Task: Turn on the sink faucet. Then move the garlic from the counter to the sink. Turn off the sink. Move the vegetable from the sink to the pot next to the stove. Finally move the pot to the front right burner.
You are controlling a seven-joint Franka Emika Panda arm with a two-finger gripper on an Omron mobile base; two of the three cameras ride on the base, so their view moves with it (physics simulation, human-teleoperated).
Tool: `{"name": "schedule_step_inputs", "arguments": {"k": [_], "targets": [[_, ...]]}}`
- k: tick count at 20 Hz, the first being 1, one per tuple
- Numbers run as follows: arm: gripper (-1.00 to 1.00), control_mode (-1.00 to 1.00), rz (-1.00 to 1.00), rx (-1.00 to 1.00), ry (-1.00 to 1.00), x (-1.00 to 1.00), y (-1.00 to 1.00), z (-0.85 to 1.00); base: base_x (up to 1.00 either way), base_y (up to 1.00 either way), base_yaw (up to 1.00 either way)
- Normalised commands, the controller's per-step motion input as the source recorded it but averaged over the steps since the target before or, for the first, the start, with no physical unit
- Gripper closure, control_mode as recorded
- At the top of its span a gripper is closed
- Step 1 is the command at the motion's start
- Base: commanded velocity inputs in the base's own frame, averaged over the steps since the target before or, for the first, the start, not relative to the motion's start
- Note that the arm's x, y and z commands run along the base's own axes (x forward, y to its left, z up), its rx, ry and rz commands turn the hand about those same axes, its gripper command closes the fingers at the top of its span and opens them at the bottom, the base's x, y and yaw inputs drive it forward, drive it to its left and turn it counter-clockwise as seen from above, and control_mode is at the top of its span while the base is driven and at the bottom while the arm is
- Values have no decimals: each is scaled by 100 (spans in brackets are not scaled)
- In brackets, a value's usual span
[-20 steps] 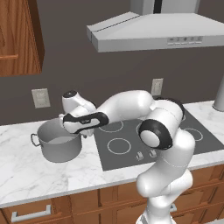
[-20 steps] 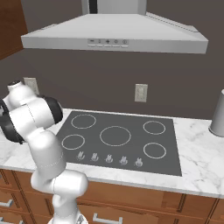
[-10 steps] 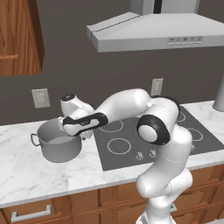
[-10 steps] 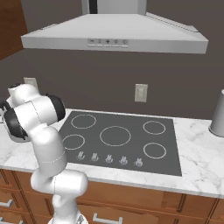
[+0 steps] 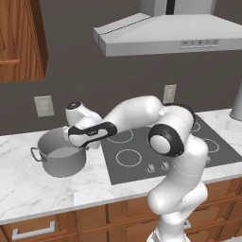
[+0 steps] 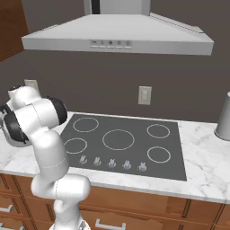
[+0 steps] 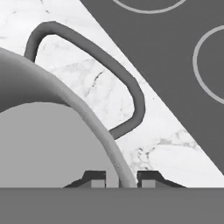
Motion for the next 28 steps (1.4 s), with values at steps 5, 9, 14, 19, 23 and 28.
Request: {"name": "schedule_step_inputs", "arguments": {"k": [5, 9, 14, 19, 23, 28], "targets": [[100, -100, -6, 5, -6, -15, -31, 6, 0, 0, 0], [100, -100, -13, 7, -6, -22, -48, 35, 0, 0, 0], [100, -100, -17, 7, -7, -29, -53, 44, 0, 0, 0], [100, -100, -19, 5, -7, -33, -56, 42, 0, 0, 0], [100, -100, -19, 1, -3, -29, -67, 38, 0, 0, 0], [100, -100, -20, 0, -2, -28, -74, 24, 0, 0, 0]]}}
